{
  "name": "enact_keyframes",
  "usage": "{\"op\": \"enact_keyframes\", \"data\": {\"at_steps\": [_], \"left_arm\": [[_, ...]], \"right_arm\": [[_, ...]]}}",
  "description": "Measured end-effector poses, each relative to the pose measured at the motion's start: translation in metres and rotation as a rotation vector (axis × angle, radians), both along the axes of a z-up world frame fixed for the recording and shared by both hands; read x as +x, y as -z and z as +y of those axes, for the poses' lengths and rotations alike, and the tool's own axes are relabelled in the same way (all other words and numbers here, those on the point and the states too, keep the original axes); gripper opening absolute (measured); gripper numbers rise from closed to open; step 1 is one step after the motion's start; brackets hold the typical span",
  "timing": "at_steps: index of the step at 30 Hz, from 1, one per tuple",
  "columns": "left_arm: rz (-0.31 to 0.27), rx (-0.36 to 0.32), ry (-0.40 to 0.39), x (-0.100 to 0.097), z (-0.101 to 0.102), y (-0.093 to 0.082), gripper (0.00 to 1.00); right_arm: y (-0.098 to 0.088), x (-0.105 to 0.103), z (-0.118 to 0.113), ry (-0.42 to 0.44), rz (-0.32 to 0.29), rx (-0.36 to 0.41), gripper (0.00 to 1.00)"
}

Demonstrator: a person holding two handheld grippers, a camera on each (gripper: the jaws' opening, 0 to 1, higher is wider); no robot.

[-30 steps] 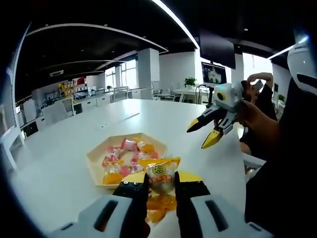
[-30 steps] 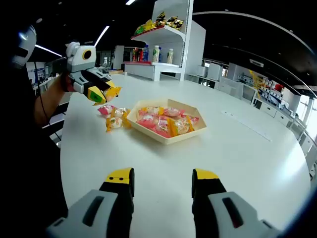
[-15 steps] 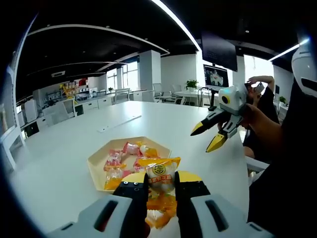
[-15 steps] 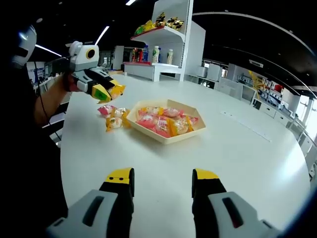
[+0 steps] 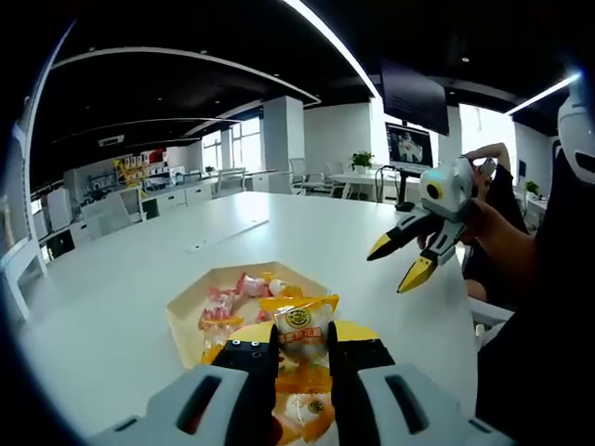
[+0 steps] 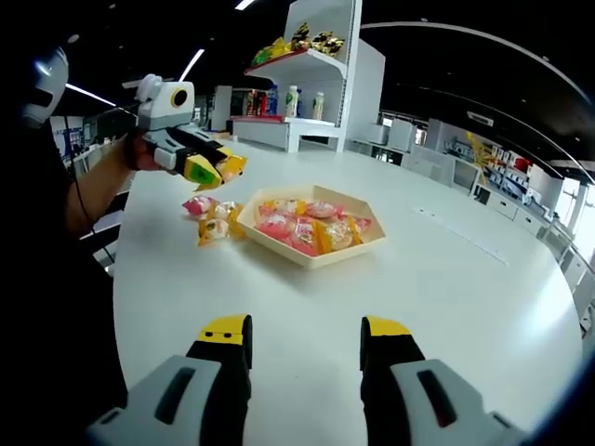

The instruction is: Pick up the marshmallows scattered on the table and place them into the bowl on the table

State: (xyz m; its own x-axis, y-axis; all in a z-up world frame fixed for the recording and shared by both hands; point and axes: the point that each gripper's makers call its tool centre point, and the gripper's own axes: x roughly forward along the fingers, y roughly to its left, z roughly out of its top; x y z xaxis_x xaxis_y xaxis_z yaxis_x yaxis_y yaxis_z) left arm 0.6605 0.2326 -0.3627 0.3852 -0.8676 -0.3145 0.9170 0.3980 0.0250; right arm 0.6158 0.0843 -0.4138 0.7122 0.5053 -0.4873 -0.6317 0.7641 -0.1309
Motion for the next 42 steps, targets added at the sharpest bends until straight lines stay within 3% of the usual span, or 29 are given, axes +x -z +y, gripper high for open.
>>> {"op": "enact_keyframes", "data": {"at_steps": [5, 30, 42], "left_arm": [[-0.042, 0.017, -0.015, 0.007, -0.001, 0.000, 0.22], [-0.065, 0.001, -0.048, 0.030, -0.007, -0.004, 0.22], [-0.050, -0.029, -0.055, 0.037, -0.011, -0.006, 0.22]], "right_arm": [[0.000, 0.001, -0.001, 0.001, -0.002, -0.004, 0.46], [-0.001, 0.002, 0.004, -0.015, 0.002, -0.005, 0.46], [0.001, 0.002, 0.005, -0.016, 0.006, -0.006, 0.46]]}}
